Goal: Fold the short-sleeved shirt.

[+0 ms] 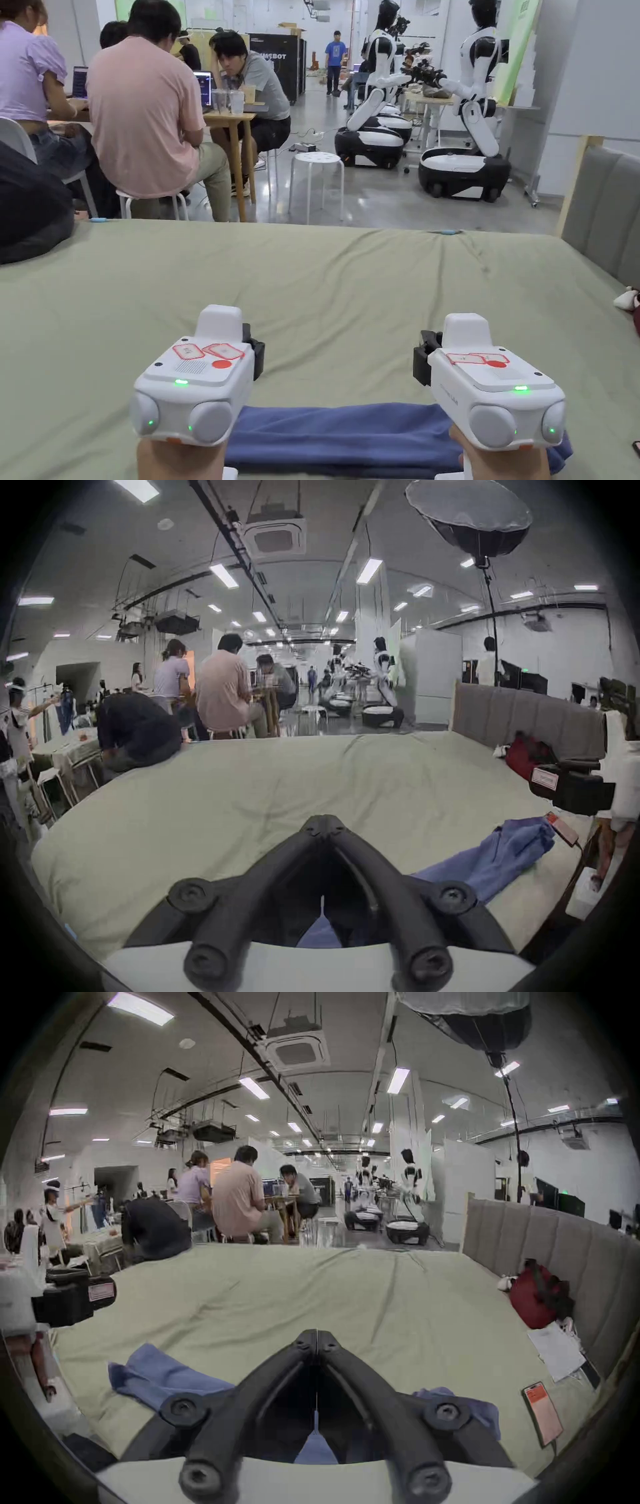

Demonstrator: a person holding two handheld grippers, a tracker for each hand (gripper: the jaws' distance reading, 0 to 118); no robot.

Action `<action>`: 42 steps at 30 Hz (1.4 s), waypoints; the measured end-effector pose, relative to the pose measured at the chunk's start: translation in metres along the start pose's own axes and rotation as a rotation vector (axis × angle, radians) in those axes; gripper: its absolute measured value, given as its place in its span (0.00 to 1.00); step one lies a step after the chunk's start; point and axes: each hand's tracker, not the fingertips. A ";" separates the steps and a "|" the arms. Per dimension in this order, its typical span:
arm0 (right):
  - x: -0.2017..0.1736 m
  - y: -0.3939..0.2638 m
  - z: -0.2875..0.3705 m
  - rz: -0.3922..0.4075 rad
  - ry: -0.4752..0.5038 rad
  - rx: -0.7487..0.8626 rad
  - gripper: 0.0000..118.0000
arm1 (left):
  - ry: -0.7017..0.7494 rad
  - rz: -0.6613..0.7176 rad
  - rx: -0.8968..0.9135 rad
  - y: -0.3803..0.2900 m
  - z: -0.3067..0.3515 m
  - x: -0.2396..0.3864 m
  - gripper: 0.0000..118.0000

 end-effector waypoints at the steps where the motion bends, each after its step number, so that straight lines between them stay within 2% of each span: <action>1: -0.006 -0.001 -0.001 0.016 0.002 -0.003 0.00 | 0.013 0.004 0.002 -0.003 0.002 -0.010 0.00; 3: -0.020 0.000 0.000 0.076 -0.014 0.016 0.00 | 0.042 0.094 -0.025 -0.012 0.006 -0.041 0.00; 5: -0.034 -0.001 -0.002 0.094 -0.005 0.011 0.00 | 0.058 0.233 -0.079 -0.028 0.004 -0.082 0.00; 8: -0.060 -0.002 -0.008 0.139 0.011 0.009 0.00 | -0.065 0.522 -0.141 -0.063 0.014 -0.135 0.00; 9: -0.069 -0.004 -0.011 0.146 0.029 0.006 0.00 | -0.093 0.588 -0.173 -0.078 0.011 -0.151 0.04; 10: -0.077 -0.004 -0.014 0.148 0.038 0.005 0.00 | -0.090 0.630 -0.189 -0.091 0.007 -0.163 0.21; 11: -0.083 -0.005 -0.017 0.153 0.045 0.002 0.00 | -0.088 0.658 -0.192 -0.104 0.003 -0.171 0.59; 12: -0.090 -0.005 -0.022 0.160 0.056 -0.007 0.00 | -0.103 0.684 -0.220 -0.115 -0.003 -0.179 0.87; 13: -0.096 -0.007 -0.027 0.165 0.064 -0.012 0.00 | -0.132 0.731 -0.244 -0.127 -0.008 -0.186 1.00; 14: -0.100 -0.008 -0.030 0.170 0.069 -0.015 0.00 | -0.186 0.808 -0.207 -0.138 -0.009 -0.192 0.97; 16: -0.108 -0.009 -0.038 0.180 0.072 -0.026 0.00 | -0.253 0.988 -0.303 -0.165 -0.022 -0.201 1.00; 18: -0.111 -0.010 -0.045 0.174 0.076 -0.040 0.00 | -0.439 1.198 -0.361 -0.195 -0.043 -0.205 1.00; 19: -0.113 -0.010 -0.049 0.172 0.074 -0.045 0.00 | -0.496 1.240 -0.314 -0.203 -0.050 -0.204 1.00; 20: -0.114 -0.011 -0.052 0.172 0.072 -0.048 0.00 | -0.541 1.214 -0.247 -0.202 -0.054 -0.201 1.00; 22: -0.114 -0.012 -0.057 0.167 0.069 -0.060 0.00 | -0.577 1.219 -0.280 -0.199 -0.072 -0.193 1.00; 23: -0.114 -0.013 -0.059 0.162 0.068 -0.067 0.00 | -0.586 1.209 -0.281 -0.199 -0.081 -0.190 0.90; 24: -0.115 -0.014 -0.062 0.162 0.062 -0.074 0.00 | -0.583 1.216 -0.291 -0.193 -0.083 -0.181 0.75; 25: -0.115 -0.016 -0.062 0.163 0.056 -0.078 0.00 | -0.558 1.232 -0.328 -0.193 -0.092 -0.178 0.56; 26: -0.114 -0.017 -0.063 0.161 0.052 -0.082 0.00 | -0.519 1.254 -0.352 -0.195 -0.100 -0.177 0.21; 27: -0.113 -0.018 -0.064 0.157 0.047 -0.086 0.00 | -0.441 1.247 -0.413 -0.195 -0.107 -0.177 0.13; 28: -0.111 -0.020 -0.064 0.154 0.044 -0.088 0.00 | -0.368 1.199 -0.456 -0.193 -0.111 -0.178 0.12; 29: -0.110 -0.022 -0.064 0.154 0.038 -0.094 0.00 | -0.349 1.142 -0.424 -0.188 -0.111 -0.182 0.12; 30: -0.108 -0.024 -0.064 0.154 0.035 -0.098 0.00 | -0.398 1.113 -0.361 -0.178 -0.108 -0.186 0.12; 34: -0.096 -0.029 -0.063 0.147 0.018 -0.113 0.00 | -0.207 0.770 -0.299 -0.128 -0.088 -0.194 0.11; 37: -0.088 -0.033 -0.058 0.119 0.015 -0.123 0.00 | -0.051 0.383 -0.291 -0.097 -0.070 -0.177 0.11; 42: -0.073 -0.033 -0.044 0.105 0.009 -0.106 0.00 | -0.021 -0.120 -0.222 -0.053 -0.045 -0.078 0.11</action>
